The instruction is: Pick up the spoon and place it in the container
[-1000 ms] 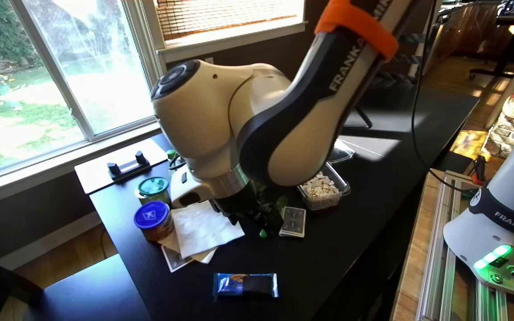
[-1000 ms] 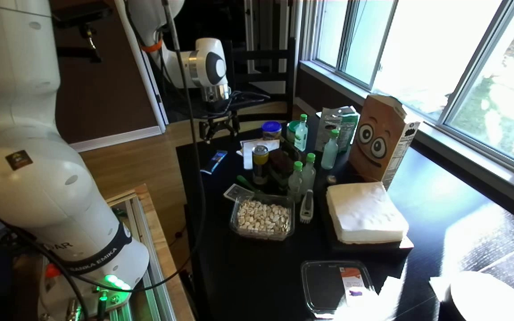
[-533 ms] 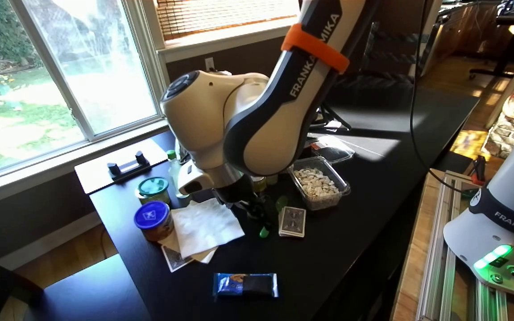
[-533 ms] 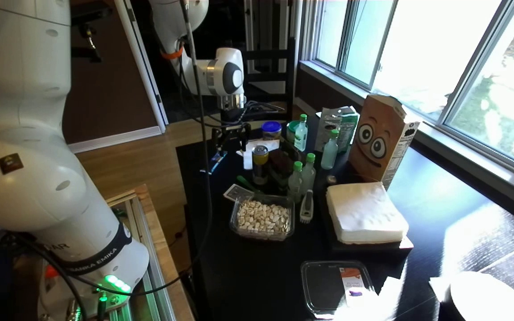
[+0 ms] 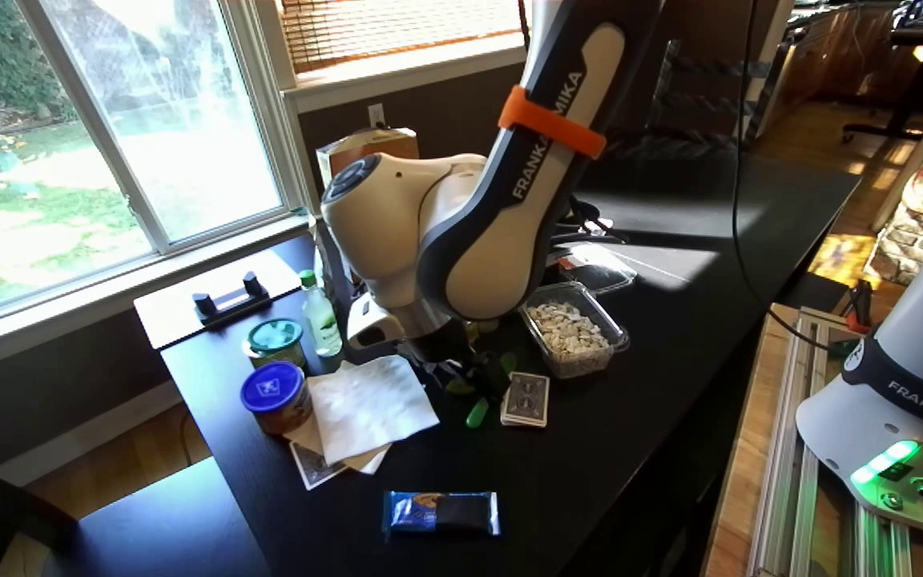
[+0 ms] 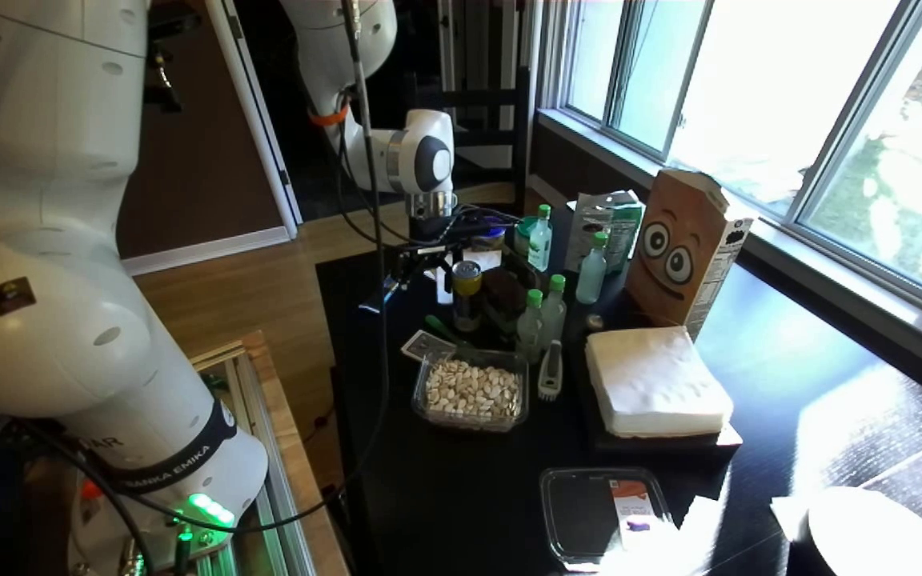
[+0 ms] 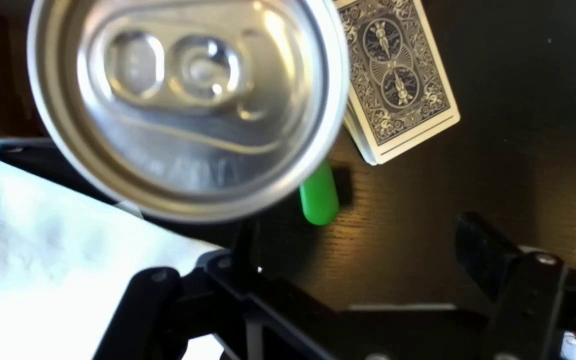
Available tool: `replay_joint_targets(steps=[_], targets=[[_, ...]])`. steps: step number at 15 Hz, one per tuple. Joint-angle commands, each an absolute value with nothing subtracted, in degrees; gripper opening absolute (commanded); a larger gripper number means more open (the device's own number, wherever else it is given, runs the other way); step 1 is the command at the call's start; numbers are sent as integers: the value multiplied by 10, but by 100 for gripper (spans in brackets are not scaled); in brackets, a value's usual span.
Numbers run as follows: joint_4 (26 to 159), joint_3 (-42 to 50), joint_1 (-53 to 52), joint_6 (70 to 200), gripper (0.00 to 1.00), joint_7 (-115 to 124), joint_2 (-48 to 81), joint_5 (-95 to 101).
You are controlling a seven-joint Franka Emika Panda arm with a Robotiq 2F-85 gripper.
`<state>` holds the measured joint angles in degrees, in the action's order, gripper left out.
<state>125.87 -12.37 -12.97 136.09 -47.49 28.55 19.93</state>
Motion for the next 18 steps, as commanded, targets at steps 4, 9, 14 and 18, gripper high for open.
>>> replay_joint_targets(steps=[4, 9, 14, 18], targets=[[1276, -126, -124, 1422, 93, -461, 311, 210], [1275, -122, -116, 1433, 50, -462, 327, 208], [1265, -121, -110, 1433, 22, -464, 348, 206], [1261, -121, -106, 1432, 0, -464, 354, 204]])
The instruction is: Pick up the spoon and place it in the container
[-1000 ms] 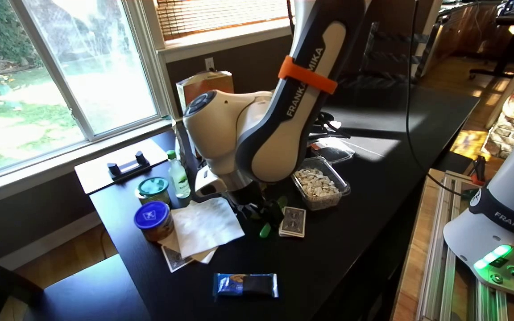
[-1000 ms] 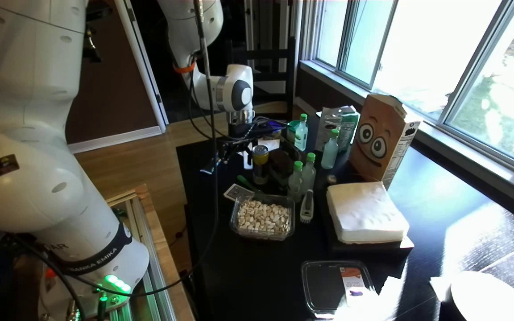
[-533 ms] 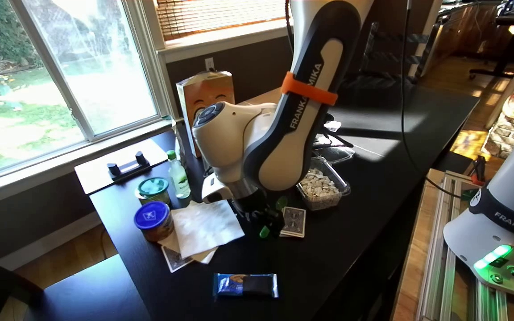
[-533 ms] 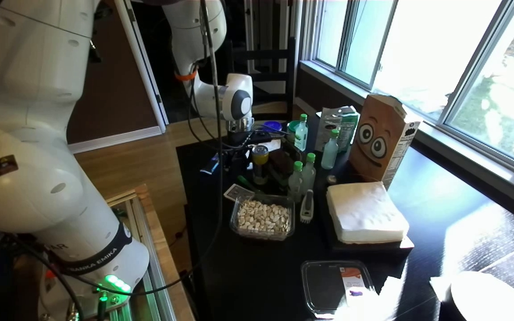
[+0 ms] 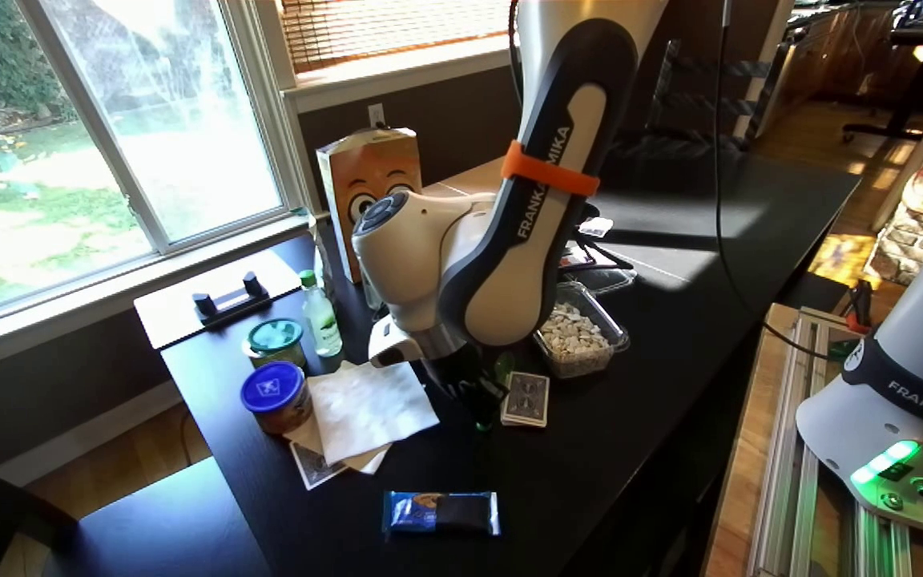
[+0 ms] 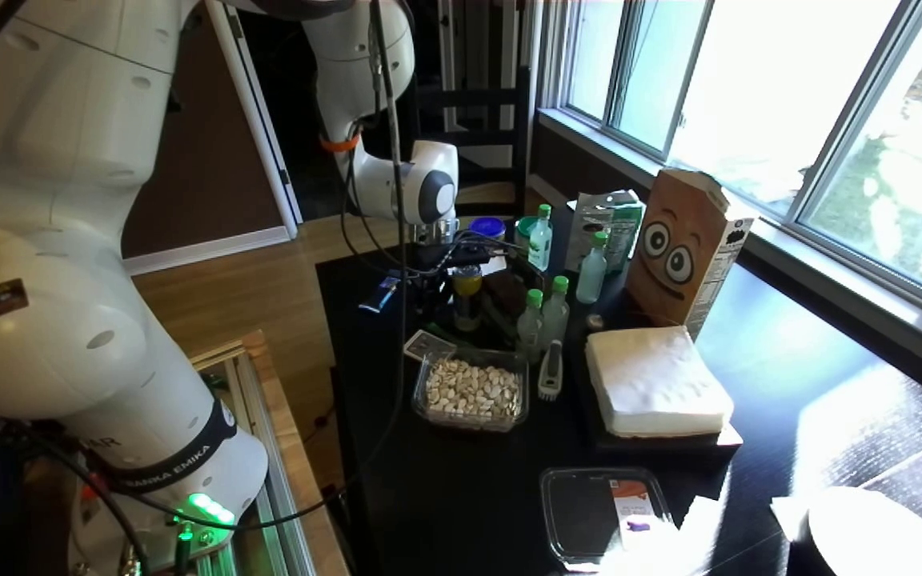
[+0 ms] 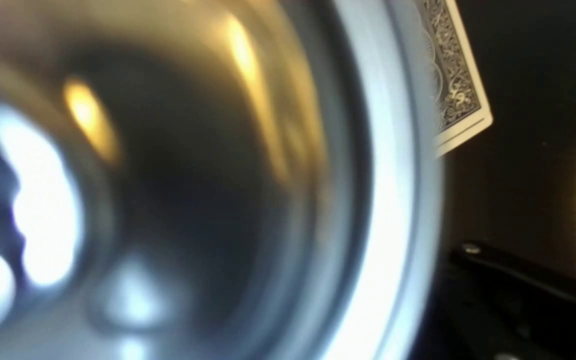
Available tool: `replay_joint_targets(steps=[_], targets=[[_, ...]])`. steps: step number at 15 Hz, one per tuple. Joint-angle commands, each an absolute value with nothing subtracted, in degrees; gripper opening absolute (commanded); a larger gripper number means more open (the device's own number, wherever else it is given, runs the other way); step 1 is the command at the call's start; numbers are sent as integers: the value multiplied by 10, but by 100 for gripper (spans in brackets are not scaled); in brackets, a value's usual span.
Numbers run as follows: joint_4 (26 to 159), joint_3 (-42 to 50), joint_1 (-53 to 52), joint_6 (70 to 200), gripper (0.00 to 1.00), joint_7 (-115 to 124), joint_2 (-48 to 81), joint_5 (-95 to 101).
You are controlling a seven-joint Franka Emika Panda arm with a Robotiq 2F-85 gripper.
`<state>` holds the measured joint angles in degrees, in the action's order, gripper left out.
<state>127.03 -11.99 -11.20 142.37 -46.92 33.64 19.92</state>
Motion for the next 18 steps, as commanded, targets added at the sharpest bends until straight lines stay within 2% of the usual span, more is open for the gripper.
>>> replay_joint_targets(steps=[1, 2, 6, 13, 14, 16, 18], targets=[[1260, -120, -105, 1432, 4, -464, 353, 205], [1260, -121, -105, 1431, 22, -464, 352, 205], [1273, -146, -76, 1434, 46, -524, 343, 189], [1340, -228, 35, 1507, 94, -730, 311, 119], [1345, -237, 47, 1509, 99, -755, 311, 105], [1357, -249, 66, 1512, 100, -796, 307, 78], [1335, -223, 36, 1501, 100, -777, 318, 81]])
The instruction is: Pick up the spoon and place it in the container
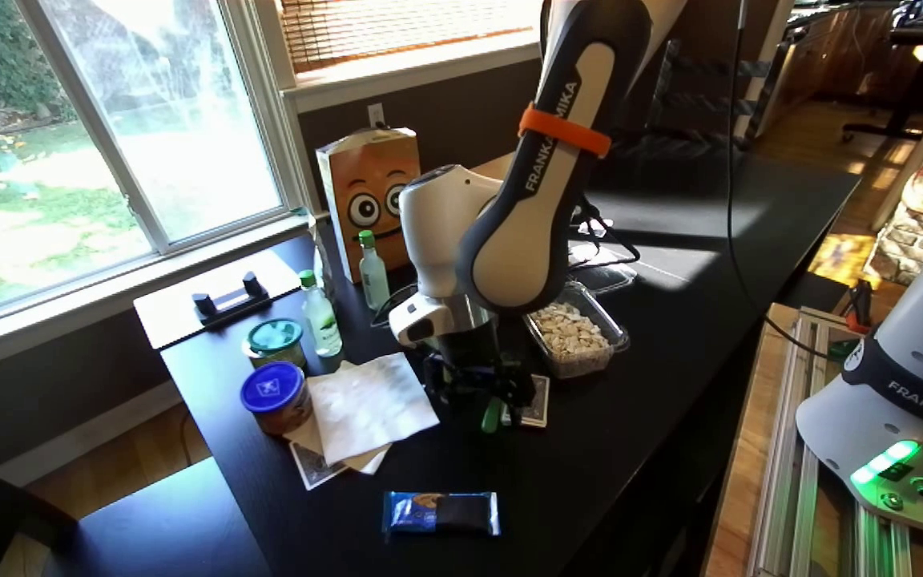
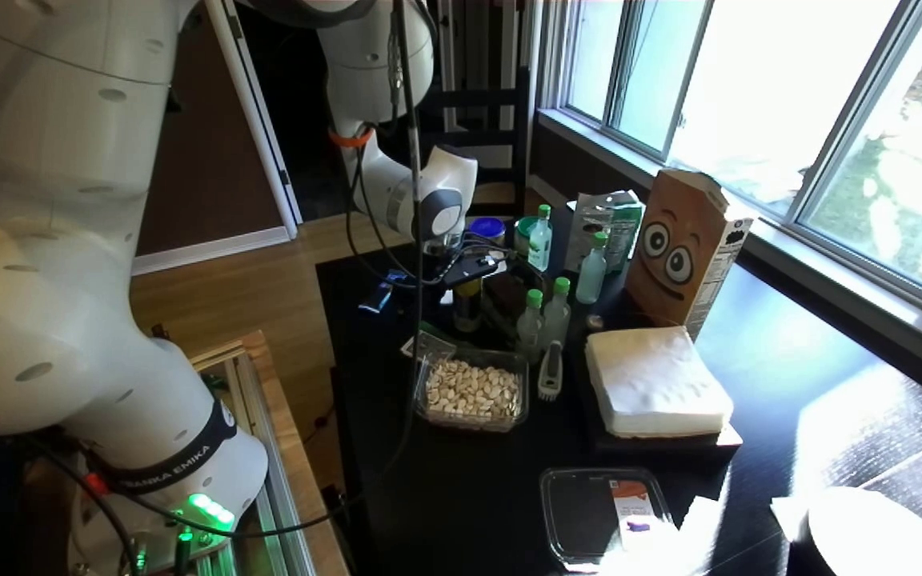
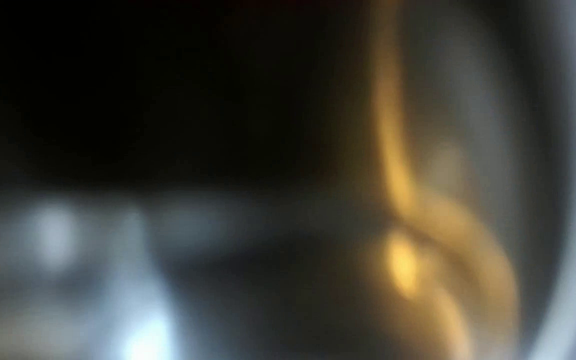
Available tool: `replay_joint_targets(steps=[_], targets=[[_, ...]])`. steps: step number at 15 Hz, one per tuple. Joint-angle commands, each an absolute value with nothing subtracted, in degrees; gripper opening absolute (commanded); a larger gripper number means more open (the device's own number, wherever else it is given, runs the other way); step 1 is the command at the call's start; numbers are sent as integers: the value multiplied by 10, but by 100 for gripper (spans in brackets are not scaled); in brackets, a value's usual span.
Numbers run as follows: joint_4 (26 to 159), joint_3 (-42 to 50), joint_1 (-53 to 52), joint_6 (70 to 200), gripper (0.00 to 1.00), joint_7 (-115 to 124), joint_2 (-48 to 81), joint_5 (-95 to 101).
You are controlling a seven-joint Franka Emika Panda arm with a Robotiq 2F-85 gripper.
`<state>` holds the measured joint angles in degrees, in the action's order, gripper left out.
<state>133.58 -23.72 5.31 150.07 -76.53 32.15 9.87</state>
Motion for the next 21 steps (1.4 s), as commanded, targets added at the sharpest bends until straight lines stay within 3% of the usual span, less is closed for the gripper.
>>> replay_joint_targets(steps=[1, 7, 9, 11, 16, 21], targets=[[1336, -222, 37, 1501, 100, -781, 317, 78], [1329, -171, -17, 1561, 100, -727, 329, 108], [1328, -156, -32, 1569, 92, -713, 332, 115], [1329, -146, -40, 1567, 92, -707, 330, 119], [1329, -138, -46, 1567, 98, -707, 335, 126], [1332, -154, -27, 1594, 75, -707, 344, 105]])
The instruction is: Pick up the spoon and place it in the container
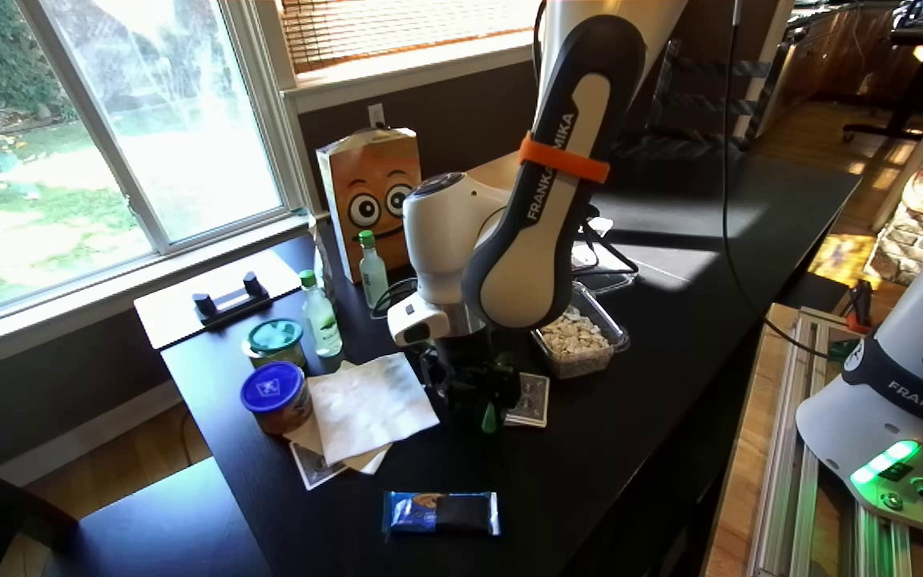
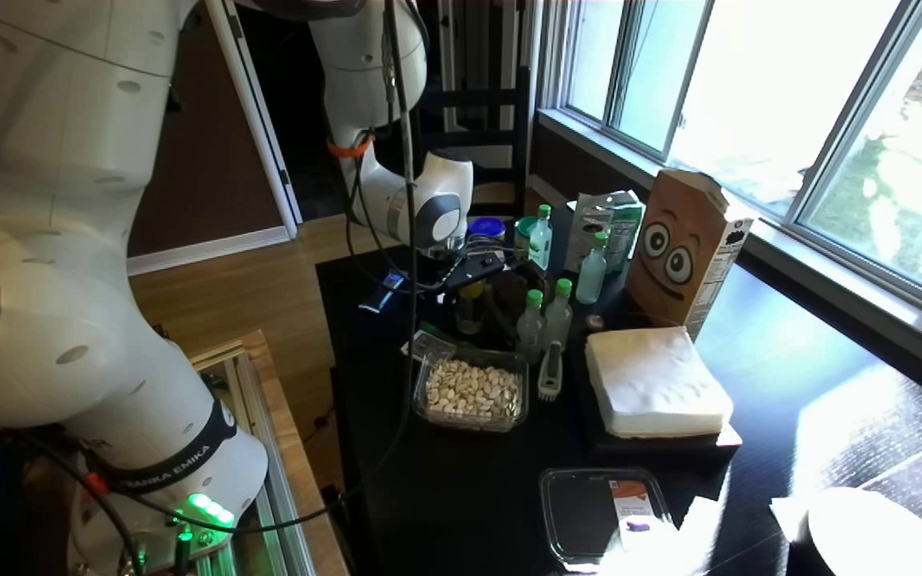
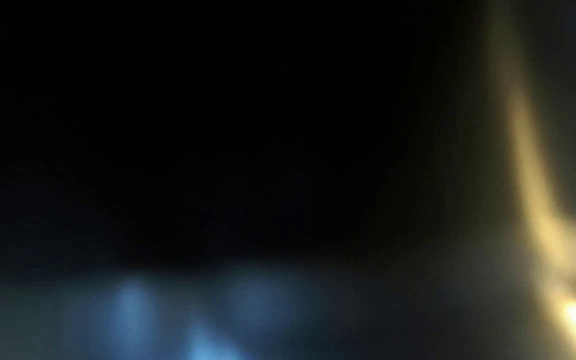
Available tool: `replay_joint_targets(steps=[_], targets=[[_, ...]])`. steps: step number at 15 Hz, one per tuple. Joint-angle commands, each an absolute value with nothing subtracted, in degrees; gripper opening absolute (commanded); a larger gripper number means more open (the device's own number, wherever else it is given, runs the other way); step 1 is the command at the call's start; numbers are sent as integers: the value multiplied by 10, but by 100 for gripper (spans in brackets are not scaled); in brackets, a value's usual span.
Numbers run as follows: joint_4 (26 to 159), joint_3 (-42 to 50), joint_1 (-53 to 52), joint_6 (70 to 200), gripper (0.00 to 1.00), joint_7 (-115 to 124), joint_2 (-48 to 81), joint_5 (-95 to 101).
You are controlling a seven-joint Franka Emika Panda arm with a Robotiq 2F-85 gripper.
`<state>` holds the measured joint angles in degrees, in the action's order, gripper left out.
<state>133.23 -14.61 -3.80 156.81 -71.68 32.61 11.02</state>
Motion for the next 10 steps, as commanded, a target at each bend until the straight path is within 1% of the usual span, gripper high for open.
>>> replay_joint_targets(steps=[1, 2, 3, 4, 6, 7, 8, 9, 10], targets=[[1332, -155, -26, 1596, 71, -707, 345, 106], [1332, -157, -23, 1593, 73, -710, 346, 106], [1335, -175, -4, 1589, 86, -733, 345, 98], [1341, -199, 20, 1589, 92, -762, 341, 88], [1362, -257, 79, 1591, 99, -821, 323, 55], [1339, -207, 23, 1578, 88, -767, 328, 82], [1343, -226, 43, 1578, 96, -789, 327, 69], [1346, -237, 56, 1578, 99, -802, 327, 65], [1348, -241, 62, 1578, 100, -807, 327, 63]])
